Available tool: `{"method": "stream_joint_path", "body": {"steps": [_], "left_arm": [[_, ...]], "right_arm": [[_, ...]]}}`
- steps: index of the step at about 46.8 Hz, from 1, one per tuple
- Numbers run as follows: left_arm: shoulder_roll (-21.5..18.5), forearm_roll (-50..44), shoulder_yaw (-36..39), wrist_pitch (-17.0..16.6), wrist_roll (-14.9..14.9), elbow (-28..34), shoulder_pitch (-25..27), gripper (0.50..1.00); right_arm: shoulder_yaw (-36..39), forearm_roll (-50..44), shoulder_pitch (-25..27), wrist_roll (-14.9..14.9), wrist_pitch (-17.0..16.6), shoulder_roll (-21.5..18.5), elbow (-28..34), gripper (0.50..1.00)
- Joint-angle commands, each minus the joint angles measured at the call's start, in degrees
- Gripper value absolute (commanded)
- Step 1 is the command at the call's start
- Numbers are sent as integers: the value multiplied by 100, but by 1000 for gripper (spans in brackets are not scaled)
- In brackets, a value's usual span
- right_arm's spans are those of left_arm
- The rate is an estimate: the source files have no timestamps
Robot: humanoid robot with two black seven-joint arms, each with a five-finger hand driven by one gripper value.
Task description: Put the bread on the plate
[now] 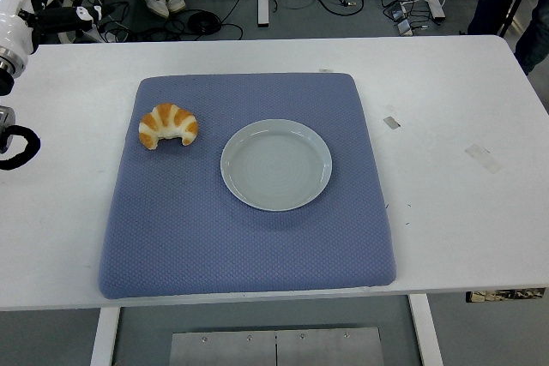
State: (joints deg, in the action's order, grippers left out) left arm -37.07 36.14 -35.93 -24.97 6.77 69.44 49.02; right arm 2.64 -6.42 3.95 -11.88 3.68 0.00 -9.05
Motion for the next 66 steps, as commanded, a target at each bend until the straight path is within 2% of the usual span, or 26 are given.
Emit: {"method": "stream_joint_path", "body": {"steps": [1, 66], "left_arm": [[15, 33, 94, -17, 8, 0, 12, 984], [59, -54, 112, -61, 8, 8, 135, 986]], "right_arm": [[0, 0, 0, 1, 1, 0, 0, 1000], [0, 0, 0, 1, 1, 0, 0, 1000]]}}
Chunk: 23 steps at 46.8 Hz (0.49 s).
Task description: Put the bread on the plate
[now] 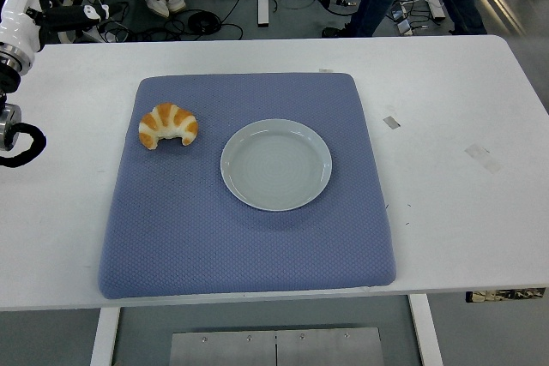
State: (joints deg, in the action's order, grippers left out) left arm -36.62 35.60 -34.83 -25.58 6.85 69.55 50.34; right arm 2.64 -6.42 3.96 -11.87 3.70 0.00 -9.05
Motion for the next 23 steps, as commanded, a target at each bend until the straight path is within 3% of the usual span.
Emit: {"method": "stream_joint_path", "body": {"steps": [1, 23], "left_arm": [[15, 0, 12, 0, 1, -3, 2, 986], [15, -9, 38, -9, -43, -3, 81, 986]], "right_arm": [[0, 0, 0, 0, -1, 0, 0, 1000], [0, 0, 0, 0, -1, 0, 0, 1000]]}}
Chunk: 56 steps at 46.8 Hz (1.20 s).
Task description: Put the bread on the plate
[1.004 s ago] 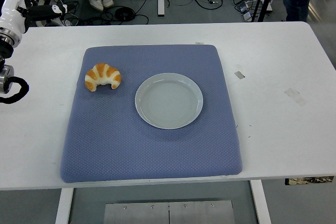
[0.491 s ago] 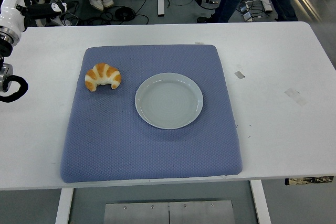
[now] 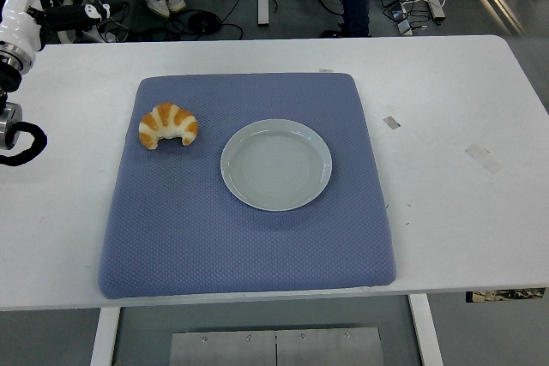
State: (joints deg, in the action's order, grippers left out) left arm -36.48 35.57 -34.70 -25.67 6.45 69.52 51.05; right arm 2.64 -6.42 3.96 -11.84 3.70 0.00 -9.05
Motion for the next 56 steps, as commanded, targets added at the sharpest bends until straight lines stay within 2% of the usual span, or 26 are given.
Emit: {"method": "stream_joint_path", "body": {"steps": [1, 16, 19, 24, 31, 36, 43, 53, 56], "left_arm": [[0, -6, 24, 0, -4, 0, 10, 986], [0, -6, 60, 0, -48, 0, 54, 986], [-17, 3, 68, 0, -275, 0, 81, 986], [-44, 91, 112, 44, -856, 9, 177, 986], [-210, 275, 349, 71, -1243, 211, 292, 986], [-237, 705, 534, 71, -1638, 474, 406, 986], [-184, 1198, 578, 71, -2016, 633, 450, 986], [97, 2217, 1219, 27, -2570, 686, 705, 986], [123, 2314, 1281, 27, -2614, 721, 757, 986]], "right_arm": [[0, 0, 0, -3, -1, 0, 0, 1000], [0, 0, 0, -3, -1, 0, 0, 1000], [0, 0, 0, -3, -1, 0, 0, 1000], [0, 0, 0, -3, -1, 0, 0, 1000], [0, 0, 0, -3, -1, 0, 0, 1000], [0, 0, 0, -3, -1, 0, 0, 1000], [0, 0, 0, -3, -1, 0, 0, 1000], [0, 0, 0, -3, -1, 0, 0, 1000], [0, 0, 0, -3, -1, 0, 0, 1000]]}}
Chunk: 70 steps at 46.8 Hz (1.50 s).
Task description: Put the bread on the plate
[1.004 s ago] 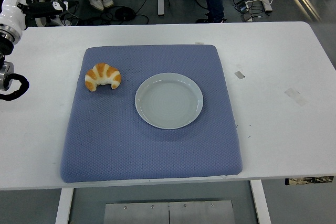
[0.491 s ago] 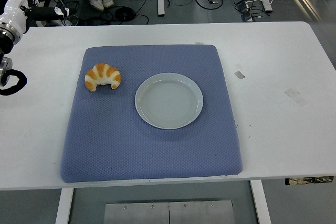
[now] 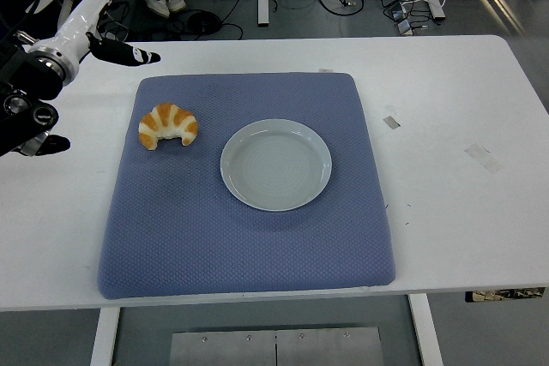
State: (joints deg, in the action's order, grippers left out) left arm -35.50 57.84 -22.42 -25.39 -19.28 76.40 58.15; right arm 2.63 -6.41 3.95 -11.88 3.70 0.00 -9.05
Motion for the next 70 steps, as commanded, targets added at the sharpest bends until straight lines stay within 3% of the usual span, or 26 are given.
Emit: {"method": "stream_joint_path", "body": {"steps": [1, 23, 34, 44, 48, 55, 70], "left_arm": [[43, 113, 79, -1, -49, 32, 74, 986], [219, 518, 1099, 42, -480, 103, 276, 980], [184, 439, 1108, 587, -489, 182, 294, 981], [192, 439, 1125, 649, -489, 182, 311, 980], [166, 474, 1204, 666, -489, 190, 311, 969], [140, 509, 1609, 675, -489, 191, 399, 878], [-36, 869, 1626, 623, -489, 393, 417, 886]], "right_arm": [[0, 0, 1, 1, -1, 0, 0, 1000], [0, 0, 1, 1, -1, 0, 0, 1000], [0, 0, 1, 1, -1, 0, 0, 1000], [0, 0, 1, 1, -1, 0, 0, 1000], [0, 0, 1, 1, -1, 0, 0, 1000], [0, 0, 1, 1, -1, 0, 0, 1000], [0, 0, 1, 1, -1, 0, 0, 1000]]}}
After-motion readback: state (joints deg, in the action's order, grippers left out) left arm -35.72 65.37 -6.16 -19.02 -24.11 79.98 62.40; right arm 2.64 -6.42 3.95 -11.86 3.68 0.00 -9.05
